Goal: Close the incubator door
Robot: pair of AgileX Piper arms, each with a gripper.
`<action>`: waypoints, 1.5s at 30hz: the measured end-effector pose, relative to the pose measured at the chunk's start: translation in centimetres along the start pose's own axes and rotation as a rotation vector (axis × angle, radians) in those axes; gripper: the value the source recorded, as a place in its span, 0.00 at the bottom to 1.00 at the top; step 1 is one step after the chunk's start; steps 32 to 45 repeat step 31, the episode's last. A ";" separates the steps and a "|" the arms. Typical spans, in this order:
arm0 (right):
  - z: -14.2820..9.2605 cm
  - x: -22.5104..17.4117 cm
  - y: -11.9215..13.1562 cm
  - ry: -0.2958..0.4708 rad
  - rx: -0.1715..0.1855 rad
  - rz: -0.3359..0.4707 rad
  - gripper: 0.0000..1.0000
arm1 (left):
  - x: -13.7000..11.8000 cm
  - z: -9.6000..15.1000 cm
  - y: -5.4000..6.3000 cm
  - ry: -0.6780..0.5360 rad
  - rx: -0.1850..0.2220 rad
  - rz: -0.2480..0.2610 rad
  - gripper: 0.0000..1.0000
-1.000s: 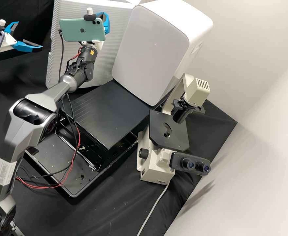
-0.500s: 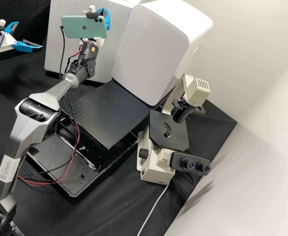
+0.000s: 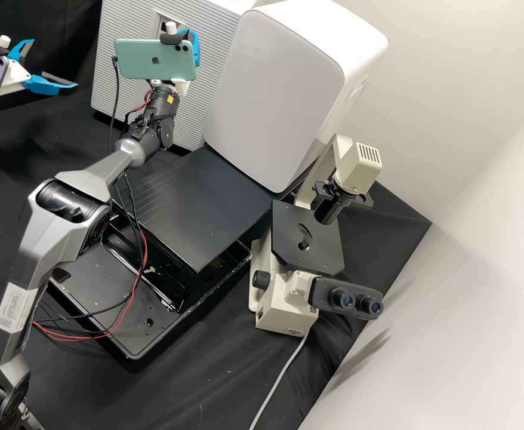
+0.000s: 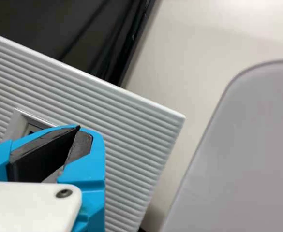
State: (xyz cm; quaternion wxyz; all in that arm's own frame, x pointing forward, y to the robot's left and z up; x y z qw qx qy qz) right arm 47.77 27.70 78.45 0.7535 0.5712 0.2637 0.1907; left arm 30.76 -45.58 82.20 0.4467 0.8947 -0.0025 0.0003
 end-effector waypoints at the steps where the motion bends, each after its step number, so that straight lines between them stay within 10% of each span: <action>1: -0.1 -0.1 0.0 0.002 -0.001 -0.001 0.00 | 0.0 0.0 0.0 0.000 0.000 0.000 1.00; 14: -1.0 -5.9 1.2 0.005 0.025 0.063 0.00 | 0.0 0.0 0.0 0.000 0.000 0.000 1.00; 22: -1.2 -12.1 1.6 -0.142 -0.049 0.289 0.00 | 0.0 0.0 0.0 0.000 0.000 0.000 1.00; 30: -0.3 -17.8 0.9 -0.134 0.003 0.355 0.00 | 0.0 0.0 0.0 0.000 0.000 0.000 1.00; 31: 0.0 -18.3 0.7 -0.143 0.012 0.353 1.00 | 0.0 0.0 0.0 0.000 0.000 0.000 1.00; 45: 0.0 -18.3 0.7 -0.143 0.012 0.353 1.00 | 0.0 0.0 0.0 0.000 0.000 0.000 1.00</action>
